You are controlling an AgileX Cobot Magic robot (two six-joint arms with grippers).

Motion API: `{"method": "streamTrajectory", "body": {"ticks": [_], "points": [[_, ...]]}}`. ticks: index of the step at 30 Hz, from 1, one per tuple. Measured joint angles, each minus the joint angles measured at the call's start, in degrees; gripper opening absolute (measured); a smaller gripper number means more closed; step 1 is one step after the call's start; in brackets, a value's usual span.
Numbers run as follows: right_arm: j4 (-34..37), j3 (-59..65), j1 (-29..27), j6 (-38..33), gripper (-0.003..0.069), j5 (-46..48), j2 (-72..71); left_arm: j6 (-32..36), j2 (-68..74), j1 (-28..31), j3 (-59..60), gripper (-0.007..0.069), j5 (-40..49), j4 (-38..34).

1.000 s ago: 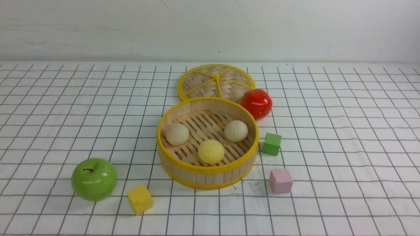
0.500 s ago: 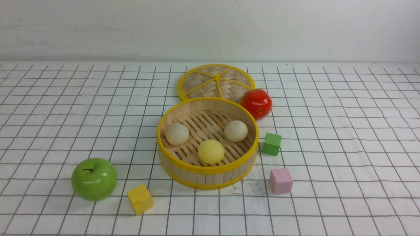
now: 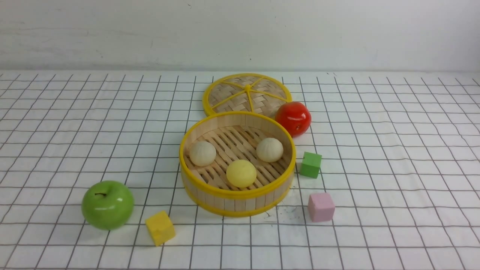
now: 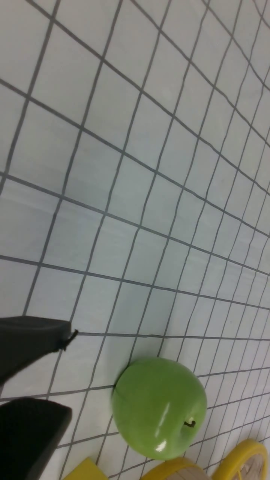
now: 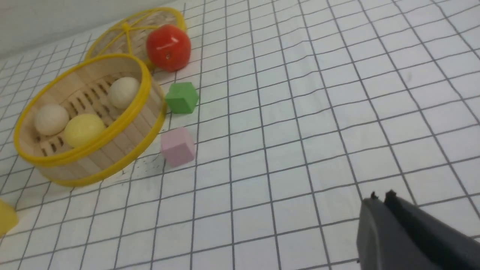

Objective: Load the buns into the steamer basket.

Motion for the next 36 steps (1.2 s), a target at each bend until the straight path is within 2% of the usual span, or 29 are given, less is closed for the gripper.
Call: {"method": "streamTrajectory", "body": {"ticks": [14, 17, 18, 20, 21, 22, 24, 29, 36], "points": [[0.35, 0.0, -1.97, 0.0, 0.0034, -0.43, -0.07, 0.0, 0.0, 0.0, 0.0, 0.0238, 0.0, 0.0], [-0.91, 0.84, -1.97, -0.43, 0.0036, -7.21, -0.07, 0.0, 0.0, 0.0, 0.0, 0.0238, 0.0, 0.0], [-3.1, 2.22, -1.97, -1.54, 0.0039, -13.54, -0.07, 0.0, 0.0, 0.0, 0.0, 0.0238, 0.0, 0.0], [-6.47, 4.54, -1.97, -3.47, 0.0043, -21.36, -0.07, 0.0, 0.0, 0.0, 0.0, 0.0238, 0.0, 0.0], [-6.87, 4.84, -1.97, -3.91, 0.0043, -22.23, -0.07, 0.0, 0.0, 0.0, 0.0, 0.0238, 0.0, 0.0], [-10.02, 8.01, -1.97, -5.43, 0.0046, -29.31, -0.07, 0.0, 0.0, 0.0, 0.0, 0.0238, 0.0, 0.0], [-12.56, 12.19, -1.97, -6.35, 0.0048, -35.66, -0.07, 0.0, 0.0, 0.0, 0.0, 0.0238, 0.0, 0.0], [-13.74, 21.8, -1.97, -5.74, 0.0053, -42.75, -0.07, 0.0, 0.0, 0.0, 0.0, 0.0238, 0.0, 0.0], [-12.62, 29.62, -1.97, 1.69, 0.0053, -42.38, -0.01, 0.0, 0.0, 0.0, 0.0, 0.0238, 0.0, 0.0]]}}
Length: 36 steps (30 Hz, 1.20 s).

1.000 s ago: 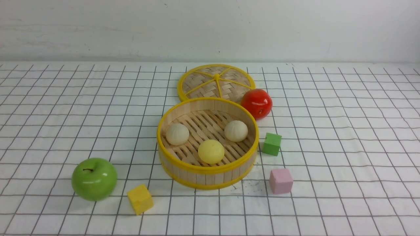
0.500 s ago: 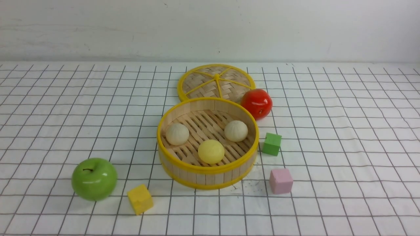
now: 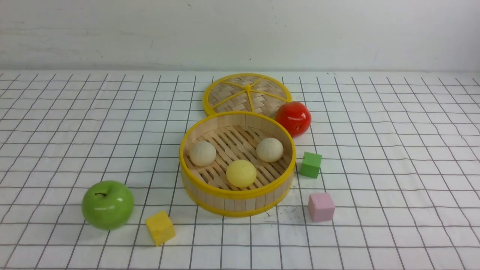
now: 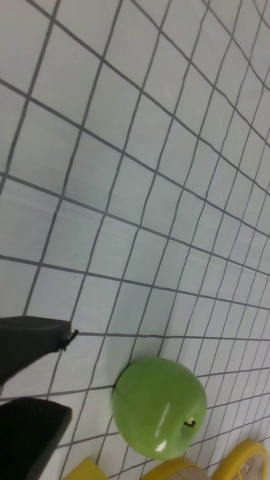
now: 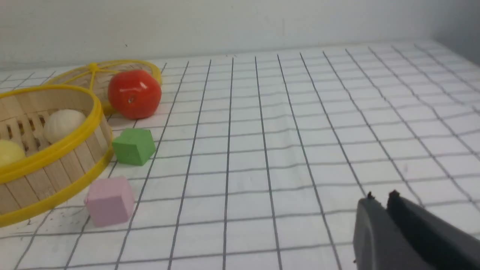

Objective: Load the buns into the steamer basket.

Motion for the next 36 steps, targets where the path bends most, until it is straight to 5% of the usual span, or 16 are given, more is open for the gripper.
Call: {"method": "streamTrajectory", "body": {"ticks": [5, 10, 21, 36], "points": [[2.59, 1.48, 0.0, 7.37, 0.0056, 9.2, 0.0, 0.0, 0.0, 0.0, 0.0, 0.0238, 0.0, 0.0], [1.68, 1.72, 0.0, 11.08, 0.0064, 8.66, 0.0, 0.0, 0.0, 0.0, 0.0, 0.0238, 0.0, 0.0], [-11.29, 2.48, 0.0, 11.63, 0.007, 6.04, 0.0, 0.0, 0.0, 0.0, 0.0, 0.0238, -0.05, 0.0], [-12.68, 2.48, -0.63, 12.1, 0.0085, 6.19, 0.0, 0.0, 0.0, 0.0, 0.0, 0.0238, -0.04, 0.0]]}}
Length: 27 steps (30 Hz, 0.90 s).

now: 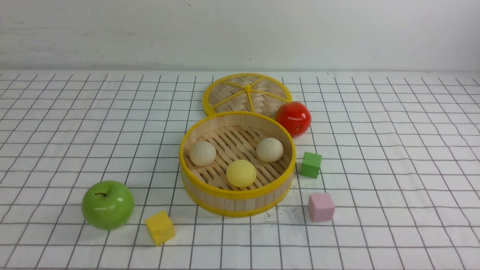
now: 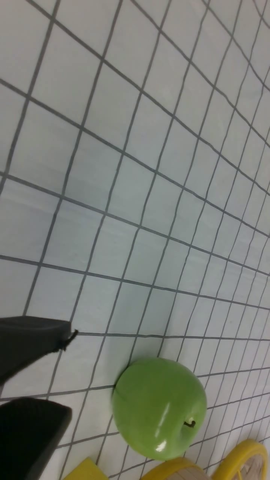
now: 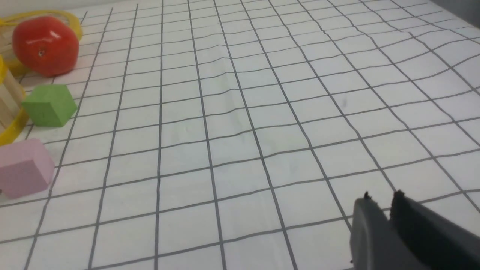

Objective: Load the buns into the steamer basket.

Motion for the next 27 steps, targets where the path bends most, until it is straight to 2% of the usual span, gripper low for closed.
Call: {"method": "streamTrajectory", "body": {"ticks": [27], "points": [[-0.19, 0.0, 0.0, 0.0, 0.0113, 0.18, 0.0, 0.0, 0.0, 0.0, 0.0, 0.0238, 0.0, 0.0]]}}
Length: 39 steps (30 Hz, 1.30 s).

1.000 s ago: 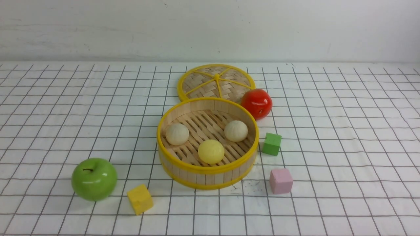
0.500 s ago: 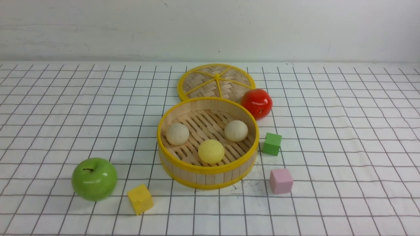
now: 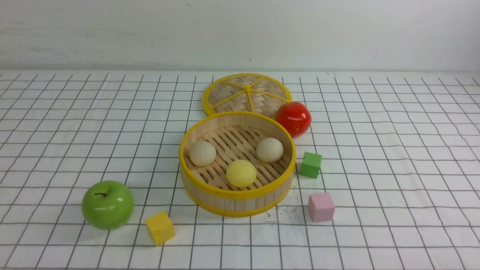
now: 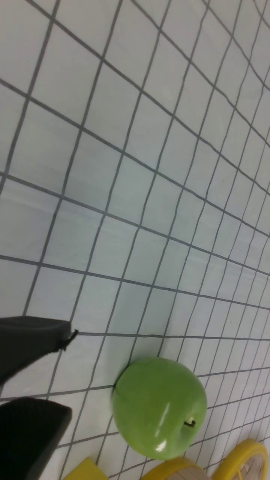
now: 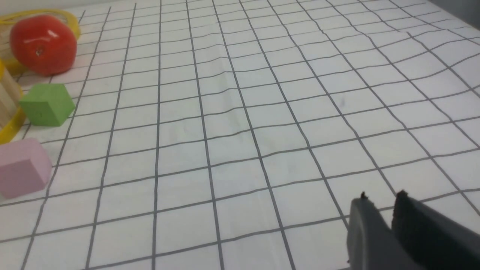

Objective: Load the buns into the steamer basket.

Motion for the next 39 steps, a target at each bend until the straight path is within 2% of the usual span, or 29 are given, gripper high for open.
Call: {"method": "streamTrajectory", "body": {"ticks": [39], "points": [[-0.04, 0.0, 0.0, 0.0, 0.0169, 0.07, 0.0, 0.0, 0.0, 0.0, 0.0, 0.0238, 0.0, 0.0]]}}
